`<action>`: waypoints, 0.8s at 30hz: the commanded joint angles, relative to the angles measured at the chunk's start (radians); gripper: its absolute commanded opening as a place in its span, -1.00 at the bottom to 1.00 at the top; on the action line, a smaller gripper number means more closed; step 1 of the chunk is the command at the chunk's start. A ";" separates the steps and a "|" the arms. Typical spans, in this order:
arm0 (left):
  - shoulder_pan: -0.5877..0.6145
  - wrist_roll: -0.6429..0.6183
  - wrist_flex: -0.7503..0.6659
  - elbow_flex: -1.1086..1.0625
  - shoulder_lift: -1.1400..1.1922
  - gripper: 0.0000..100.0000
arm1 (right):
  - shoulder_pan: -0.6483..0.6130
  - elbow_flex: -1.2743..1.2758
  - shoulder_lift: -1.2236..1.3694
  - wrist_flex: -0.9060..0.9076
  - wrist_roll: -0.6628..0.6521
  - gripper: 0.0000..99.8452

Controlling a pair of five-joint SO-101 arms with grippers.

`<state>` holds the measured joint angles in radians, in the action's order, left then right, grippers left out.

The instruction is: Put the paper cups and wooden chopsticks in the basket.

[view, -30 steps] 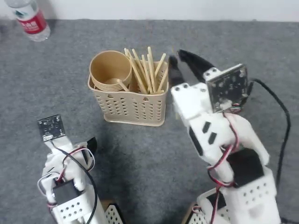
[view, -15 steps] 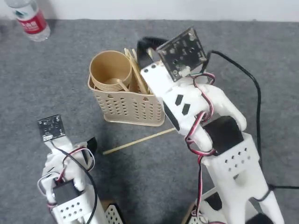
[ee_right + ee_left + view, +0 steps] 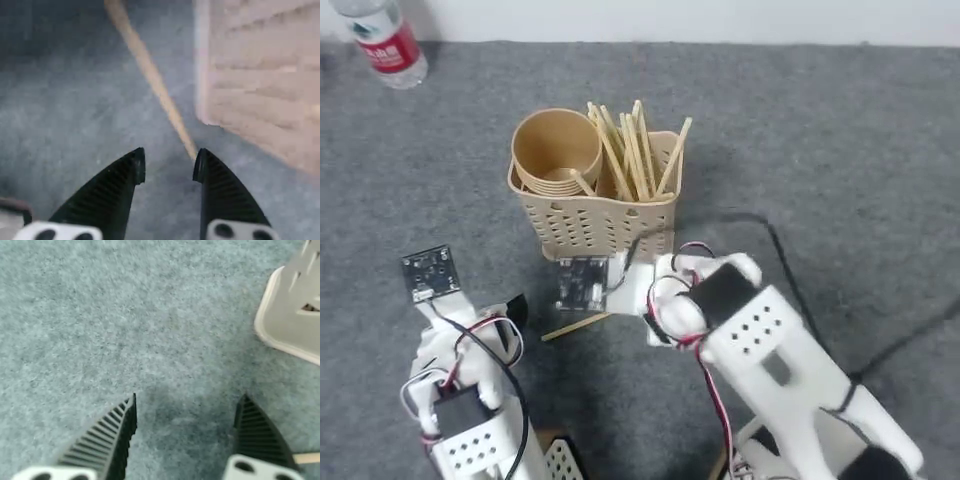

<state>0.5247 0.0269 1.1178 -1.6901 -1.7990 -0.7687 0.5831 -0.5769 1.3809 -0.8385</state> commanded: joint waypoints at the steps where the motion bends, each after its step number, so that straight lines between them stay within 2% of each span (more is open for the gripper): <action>1: -0.003 0.011 0.002 0.007 -0.014 -0.40 | -0.016 0.031 0.030 -0.042 -0.035 -0.65; 16: -0.003 0.011 0.002 0.007 -0.014 -0.40 | -0.022 0.054 0.466 -0.421 -0.044 -0.65; 20: -0.003 0.011 0.002 0.007 -0.014 -0.40 | -0.016 0.035 0.526 -0.461 -0.104 -0.65; 24: -0.003 0.011 0.002 0.007 -0.014 -0.40 | 0.012 -0.032 0.585 -0.456 -0.110 -0.65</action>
<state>0.5247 0.0269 1.1178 -1.6901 -1.7990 -0.7795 0.6306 -0.0046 0.9344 -0.9321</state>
